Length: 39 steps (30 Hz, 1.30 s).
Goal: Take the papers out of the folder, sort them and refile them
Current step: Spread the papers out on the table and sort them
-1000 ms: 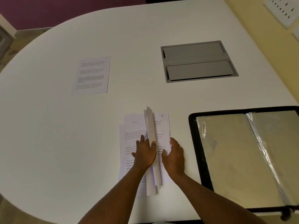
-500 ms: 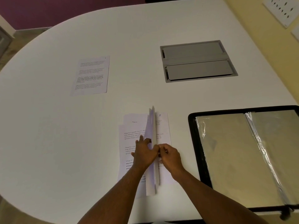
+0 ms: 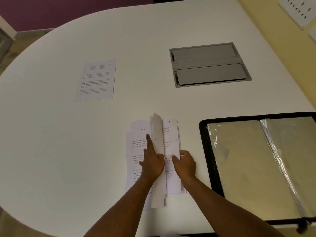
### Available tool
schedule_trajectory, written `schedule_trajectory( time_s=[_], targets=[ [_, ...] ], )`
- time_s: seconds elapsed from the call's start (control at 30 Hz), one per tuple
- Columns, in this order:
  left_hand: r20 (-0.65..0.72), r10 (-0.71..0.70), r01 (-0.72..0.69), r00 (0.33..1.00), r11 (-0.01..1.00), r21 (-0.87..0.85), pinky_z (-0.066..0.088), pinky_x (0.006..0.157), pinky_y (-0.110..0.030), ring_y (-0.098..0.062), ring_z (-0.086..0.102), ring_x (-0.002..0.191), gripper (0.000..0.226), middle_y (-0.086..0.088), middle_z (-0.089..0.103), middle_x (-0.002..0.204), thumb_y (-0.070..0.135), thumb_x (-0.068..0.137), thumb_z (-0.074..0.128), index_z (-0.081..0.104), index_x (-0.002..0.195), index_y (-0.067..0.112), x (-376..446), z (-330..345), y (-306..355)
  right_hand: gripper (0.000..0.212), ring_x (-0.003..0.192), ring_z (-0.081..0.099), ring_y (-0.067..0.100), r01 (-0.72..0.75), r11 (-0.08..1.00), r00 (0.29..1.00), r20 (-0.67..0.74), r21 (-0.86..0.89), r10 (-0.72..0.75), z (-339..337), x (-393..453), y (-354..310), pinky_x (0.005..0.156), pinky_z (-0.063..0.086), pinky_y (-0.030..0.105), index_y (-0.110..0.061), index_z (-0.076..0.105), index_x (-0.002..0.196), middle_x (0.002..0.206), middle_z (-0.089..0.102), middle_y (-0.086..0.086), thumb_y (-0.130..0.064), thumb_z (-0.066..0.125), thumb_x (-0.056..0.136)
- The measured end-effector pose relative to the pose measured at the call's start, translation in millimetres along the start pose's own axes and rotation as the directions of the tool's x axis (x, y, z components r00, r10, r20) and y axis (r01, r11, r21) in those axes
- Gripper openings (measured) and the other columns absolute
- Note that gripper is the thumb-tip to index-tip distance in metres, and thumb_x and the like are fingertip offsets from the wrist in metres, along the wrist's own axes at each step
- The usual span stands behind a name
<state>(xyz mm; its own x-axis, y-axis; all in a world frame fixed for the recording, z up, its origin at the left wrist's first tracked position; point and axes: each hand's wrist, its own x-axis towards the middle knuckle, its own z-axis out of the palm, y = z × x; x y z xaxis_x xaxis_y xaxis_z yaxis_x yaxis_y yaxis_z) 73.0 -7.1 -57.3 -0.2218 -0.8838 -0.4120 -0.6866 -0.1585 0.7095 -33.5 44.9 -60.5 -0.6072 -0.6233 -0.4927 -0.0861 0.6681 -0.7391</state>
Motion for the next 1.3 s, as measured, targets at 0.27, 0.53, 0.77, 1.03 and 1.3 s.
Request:
schedule_trajectory(
  time_s=[0.27, 0.53, 0.77, 1.03, 1.3],
  targets=[
    [-0.064, 0.06, -0.06, 0.996, 0.998, 0.003, 0.029, 0.108, -0.065, -0.025, 0.035, 0.14, 0.078, 0.004, 0.035, 0.154, 0.084, 0.082, 0.013, 0.03, 0.145, 0.041, 7, 6, -6, 0.034, 0.088, 0.066, 0.013, 0.145, 0.989, 0.959, 0.242, 0.024, -0.147, 4, -8, 1, 0.086, 0.054, 0.026, -0.015, 0.072, 0.104, 0.096, 0.072, 0.001, -0.036, 0.046, 0.1],
    [-0.051, 0.11, -0.107, 0.993, 0.992, 0.065, 0.046, 0.09, -0.065, -0.028, 0.058, 0.105, 0.074, -0.002, 0.046, 0.141, 0.036, 0.094, 0.034, -0.02, 0.137, 0.063, 7, 8, -14, 0.052, 0.114, 0.056, 0.024, 0.072, 0.964, 0.993, -0.074, -0.255, -0.094, 3, 0, 8, 0.091, 0.051, 0.033, -0.012, 0.048, 0.134, 0.127, 0.058, 0.007, -0.024, 0.069, 0.088],
    [-0.012, 0.076, -0.074, 0.997, 0.991, 0.109, 0.026, 0.105, -0.072, -0.033, 0.028, 0.142, 0.065, 0.001, 0.023, 0.159, 0.067, 0.087, 0.017, 0.021, 0.148, 0.045, 12, 10, -13, 0.045, 0.092, 0.06, 0.017, -0.098, 0.994, 0.991, -0.082, 0.058, 0.102, 4, 2, -7, 0.074, 0.05, 0.024, -0.013, 0.053, 0.123, 0.113, 0.061, 0.005, -0.032, 0.071, 0.087],
    [0.013, 0.07, -0.07, 0.997, 0.995, 0.066, 0.027, 0.105, -0.072, -0.029, 0.031, 0.141, 0.074, 0.007, 0.027, 0.157, 0.061, 0.083, 0.039, 0.007, 0.149, 0.047, 10, 10, -14, 0.044, 0.088, 0.062, 0.012, 0.004, 0.998, 0.979, 0.201, 0.063, -0.017, 2, -9, 0, 0.088, 0.051, 0.029, -0.023, 0.068, 0.085, 0.087, 0.066, -0.005, -0.05, 0.036, 0.099],
    [0.023, 0.126, -0.128, 0.992, 0.982, 0.136, 0.031, 0.101, -0.072, -0.026, 0.033, 0.138, 0.079, 0.003, 0.012, 0.161, 0.029, 0.092, 0.038, -0.016, 0.138, 0.063, 4, 2, -7, 0.058, 0.114, 0.058, 0.025, 0.001, 0.975, 0.999, -0.052, -0.223, -0.013, 4, -4, 6, 0.093, 0.053, 0.035, -0.011, 0.042, 0.138, 0.129, 0.057, 0.009, -0.026, 0.068, 0.088]
  ],
)
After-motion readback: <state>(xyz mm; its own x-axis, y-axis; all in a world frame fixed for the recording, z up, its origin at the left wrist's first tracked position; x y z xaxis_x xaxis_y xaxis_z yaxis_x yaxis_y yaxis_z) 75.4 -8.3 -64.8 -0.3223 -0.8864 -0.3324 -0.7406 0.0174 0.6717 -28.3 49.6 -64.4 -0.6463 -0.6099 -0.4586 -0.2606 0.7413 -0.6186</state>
